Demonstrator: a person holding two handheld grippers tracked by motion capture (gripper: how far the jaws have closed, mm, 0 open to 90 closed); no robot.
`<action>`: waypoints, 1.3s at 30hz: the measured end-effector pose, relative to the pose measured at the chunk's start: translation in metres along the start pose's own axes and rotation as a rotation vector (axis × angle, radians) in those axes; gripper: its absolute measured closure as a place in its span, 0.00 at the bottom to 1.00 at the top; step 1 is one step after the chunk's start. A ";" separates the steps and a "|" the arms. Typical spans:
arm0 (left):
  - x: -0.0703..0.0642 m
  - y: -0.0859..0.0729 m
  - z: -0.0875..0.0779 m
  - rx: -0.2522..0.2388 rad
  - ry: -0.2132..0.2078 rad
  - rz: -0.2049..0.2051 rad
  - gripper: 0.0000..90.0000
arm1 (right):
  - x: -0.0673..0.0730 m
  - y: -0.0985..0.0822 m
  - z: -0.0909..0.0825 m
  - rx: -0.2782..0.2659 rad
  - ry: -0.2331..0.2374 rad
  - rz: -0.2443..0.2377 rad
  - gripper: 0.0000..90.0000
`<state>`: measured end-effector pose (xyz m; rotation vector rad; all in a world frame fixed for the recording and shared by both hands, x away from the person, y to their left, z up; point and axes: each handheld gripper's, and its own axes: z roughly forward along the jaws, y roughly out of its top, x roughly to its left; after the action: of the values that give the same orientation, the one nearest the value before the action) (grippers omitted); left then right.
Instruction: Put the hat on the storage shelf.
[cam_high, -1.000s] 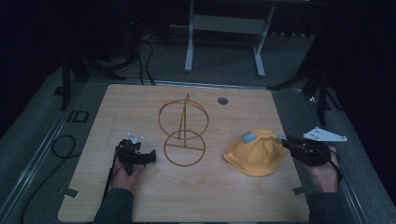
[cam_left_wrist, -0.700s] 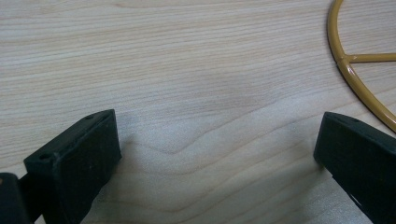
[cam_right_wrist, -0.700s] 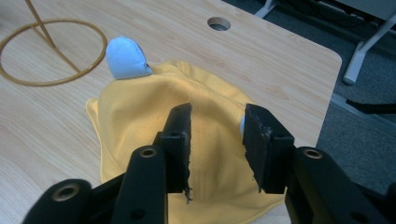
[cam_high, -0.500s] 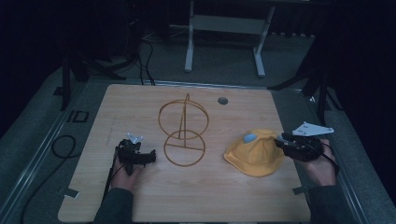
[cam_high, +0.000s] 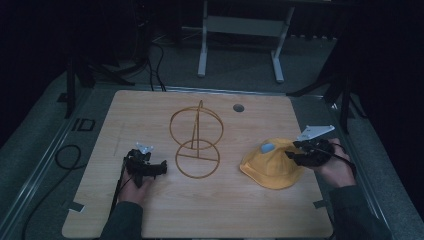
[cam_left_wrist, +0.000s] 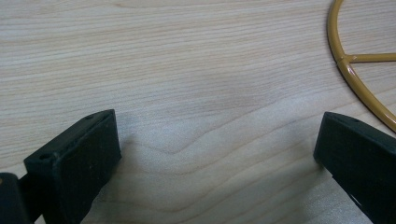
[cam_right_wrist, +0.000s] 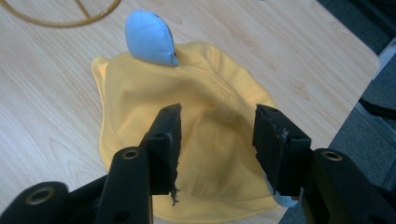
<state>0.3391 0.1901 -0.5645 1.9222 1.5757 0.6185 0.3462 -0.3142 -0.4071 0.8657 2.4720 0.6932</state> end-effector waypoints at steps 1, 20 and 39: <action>0.000 0.000 0.000 0.000 0.000 0.000 0.00 | 0.000 0.001 0.002 0.010 0.003 -0.007 0.57; 0.000 0.000 0.000 -0.002 0.000 -0.003 0.00 | -0.011 0.029 0.026 0.183 0.049 -0.158 0.59; 0.000 0.000 0.000 -0.002 -0.001 0.000 0.00 | -0.014 0.043 0.036 0.283 0.112 -0.263 0.95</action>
<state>0.3393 0.1901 -0.5646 1.9210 1.5740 0.6192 0.3950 -0.2832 -0.4066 0.5911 2.7621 0.3128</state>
